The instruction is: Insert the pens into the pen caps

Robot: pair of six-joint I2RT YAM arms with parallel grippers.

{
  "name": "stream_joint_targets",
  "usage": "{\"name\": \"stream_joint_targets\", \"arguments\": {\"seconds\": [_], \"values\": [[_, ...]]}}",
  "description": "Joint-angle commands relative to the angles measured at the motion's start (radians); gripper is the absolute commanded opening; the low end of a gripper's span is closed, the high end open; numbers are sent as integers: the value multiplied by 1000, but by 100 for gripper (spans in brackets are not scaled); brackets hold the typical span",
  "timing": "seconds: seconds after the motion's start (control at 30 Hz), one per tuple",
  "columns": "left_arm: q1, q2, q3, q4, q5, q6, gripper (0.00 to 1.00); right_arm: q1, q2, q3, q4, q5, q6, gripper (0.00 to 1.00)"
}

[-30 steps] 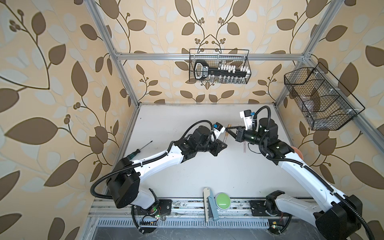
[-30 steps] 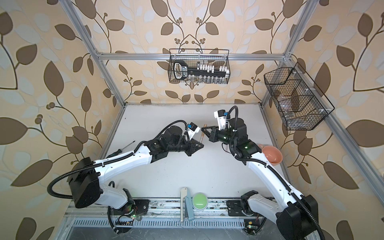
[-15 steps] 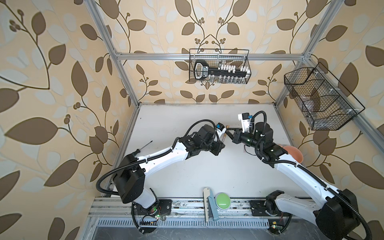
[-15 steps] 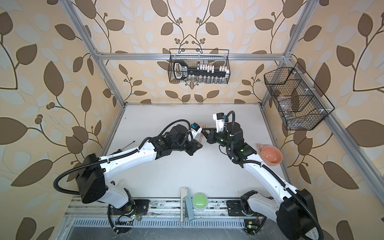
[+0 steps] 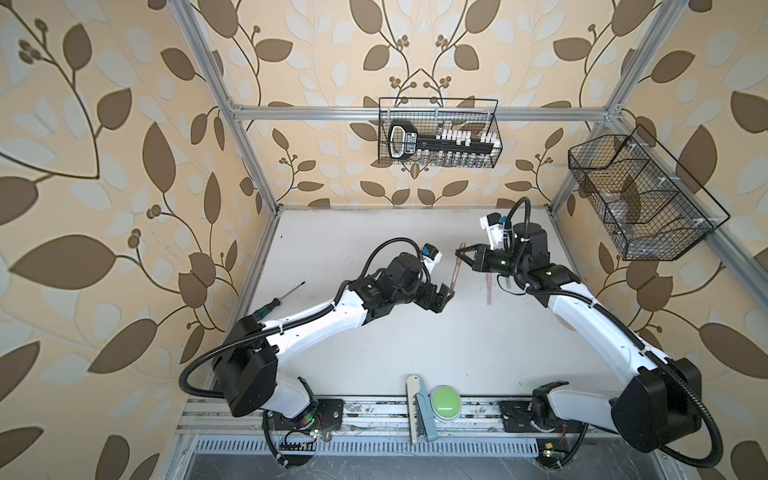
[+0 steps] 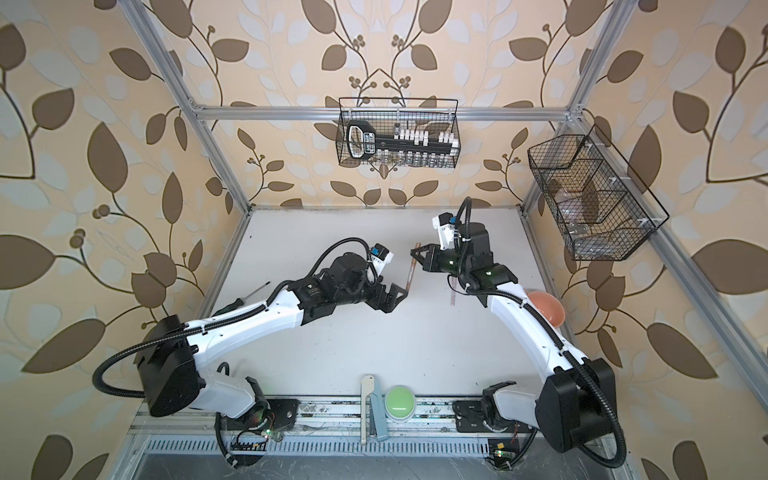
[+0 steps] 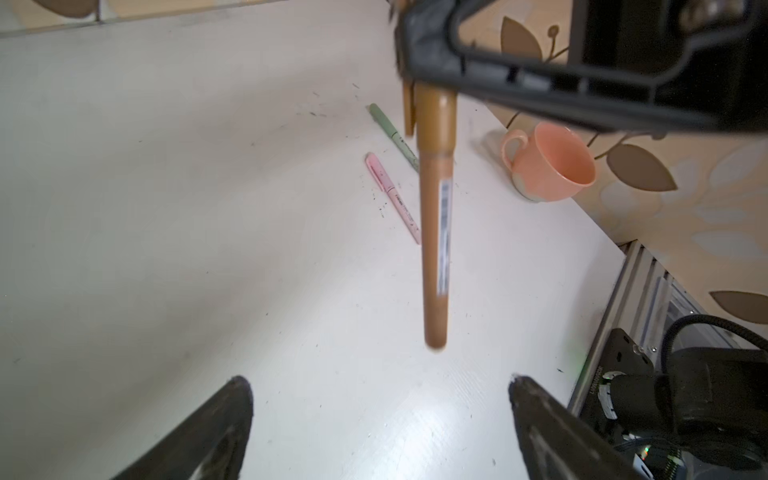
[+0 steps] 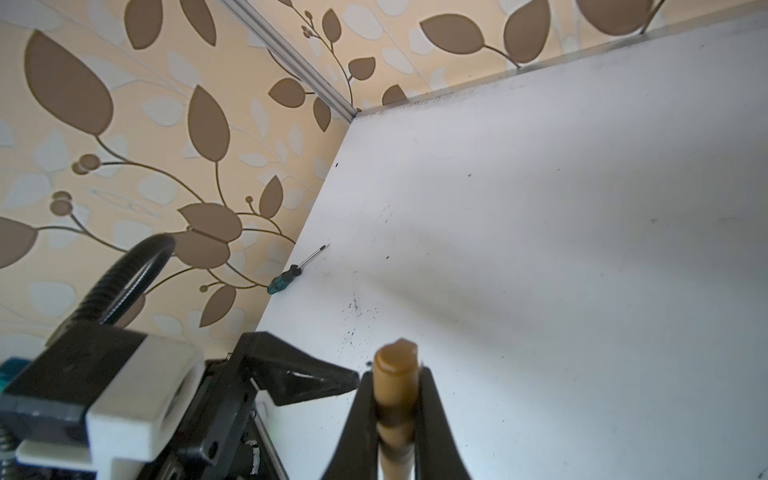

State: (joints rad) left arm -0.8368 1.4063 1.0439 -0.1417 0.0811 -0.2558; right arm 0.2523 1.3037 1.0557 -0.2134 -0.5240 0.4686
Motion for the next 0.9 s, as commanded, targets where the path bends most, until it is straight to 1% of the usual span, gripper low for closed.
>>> {"name": "stream_joint_targets", "arguments": {"seconds": [0.0,0.07,0.13,0.23,0.33,0.43,0.53,0.57,0.67,0.8,0.87], "values": [[4,-113,-33,-93,-214,-42,99,-16,68,62,-148,18,-100,0],[5,-170,-55,-155,-348,-66,99,-34,122,67,-164,48,-119,0],[13,-219,-78,-202,-445,-80,99,-50,187,71,-172,60,-135,0],[49,-274,-98,-267,-521,-89,99,-66,297,99,-198,75,-177,0],[67,-295,-103,-344,-619,-105,99,-77,410,145,-232,70,-208,0],[78,-326,-148,-347,-708,-133,99,-85,505,181,-267,104,-227,0],[116,-372,-228,-293,-736,-156,99,-89,573,224,-270,145,-233,0],[138,-385,-248,-284,-725,-168,99,-91,593,231,-270,162,-232,0],[195,-412,-284,-281,-700,-190,99,-108,639,241,-258,160,-231,0],[214,-429,-306,-280,-716,-186,99,-116,676,258,-271,182,-239,0],[218,-432,-310,-281,-730,-188,99,-121,696,267,-275,180,-244,2]]}}
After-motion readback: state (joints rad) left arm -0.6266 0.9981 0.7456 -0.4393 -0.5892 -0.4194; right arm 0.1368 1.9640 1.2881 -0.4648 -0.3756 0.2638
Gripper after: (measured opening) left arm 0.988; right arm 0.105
